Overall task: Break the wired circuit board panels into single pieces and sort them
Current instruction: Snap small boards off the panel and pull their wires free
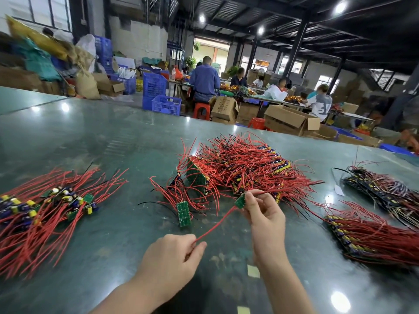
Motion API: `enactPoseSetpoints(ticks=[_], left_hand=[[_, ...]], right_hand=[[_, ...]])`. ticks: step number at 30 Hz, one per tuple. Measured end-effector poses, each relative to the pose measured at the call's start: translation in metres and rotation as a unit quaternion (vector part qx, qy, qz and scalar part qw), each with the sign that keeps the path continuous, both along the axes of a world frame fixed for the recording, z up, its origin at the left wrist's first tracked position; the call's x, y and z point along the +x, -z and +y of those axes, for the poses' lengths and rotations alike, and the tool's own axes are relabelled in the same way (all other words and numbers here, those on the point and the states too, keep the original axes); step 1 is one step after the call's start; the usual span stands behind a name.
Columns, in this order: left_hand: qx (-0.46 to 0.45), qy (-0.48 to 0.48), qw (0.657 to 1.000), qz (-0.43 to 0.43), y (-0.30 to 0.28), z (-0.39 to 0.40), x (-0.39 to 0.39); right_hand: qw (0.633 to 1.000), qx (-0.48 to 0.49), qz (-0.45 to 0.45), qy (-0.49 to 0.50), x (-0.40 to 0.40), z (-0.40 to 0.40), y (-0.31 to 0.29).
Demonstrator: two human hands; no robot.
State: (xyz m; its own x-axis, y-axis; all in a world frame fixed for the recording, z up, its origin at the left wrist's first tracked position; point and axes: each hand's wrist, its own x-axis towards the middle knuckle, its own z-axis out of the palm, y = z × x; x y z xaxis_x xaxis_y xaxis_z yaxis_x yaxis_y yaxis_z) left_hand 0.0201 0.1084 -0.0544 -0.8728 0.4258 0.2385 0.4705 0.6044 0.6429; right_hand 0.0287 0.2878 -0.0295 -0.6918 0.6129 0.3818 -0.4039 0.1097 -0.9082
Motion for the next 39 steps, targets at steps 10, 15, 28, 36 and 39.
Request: enactPoseSetpoints(ticks=[10, 15, 28, 36, 39], left_hand=[[0.285, 0.254, 0.613, -0.692, -0.022, -0.003, -0.005], [0.262, 0.306, 0.674, -0.62, -0.005, 0.009, 0.005], [0.332, 0.099, 0.841, -0.415, -0.001, 0.01, 0.002], [0.354, 0.098, 0.794, -0.485, -0.01, 0.014, 0.006], [0.336, 0.108, 0.799, -0.487, -0.008, 0.012, 0.007]], right_hand=[[0.994, -0.106, -0.024, -0.027, -0.006, -0.002, 0.009], [1.0, 0.01, -0.015, -0.009, -0.003, -0.004, 0.005], [0.966, 0.211, -0.111, -0.095, 0.009, -0.046, 0.002], [0.982, -0.067, -0.114, -0.134, 0.004, -0.041, 0.005], [0.984, -0.126, -0.085, -0.094, 0.001, -0.029, 0.002]])
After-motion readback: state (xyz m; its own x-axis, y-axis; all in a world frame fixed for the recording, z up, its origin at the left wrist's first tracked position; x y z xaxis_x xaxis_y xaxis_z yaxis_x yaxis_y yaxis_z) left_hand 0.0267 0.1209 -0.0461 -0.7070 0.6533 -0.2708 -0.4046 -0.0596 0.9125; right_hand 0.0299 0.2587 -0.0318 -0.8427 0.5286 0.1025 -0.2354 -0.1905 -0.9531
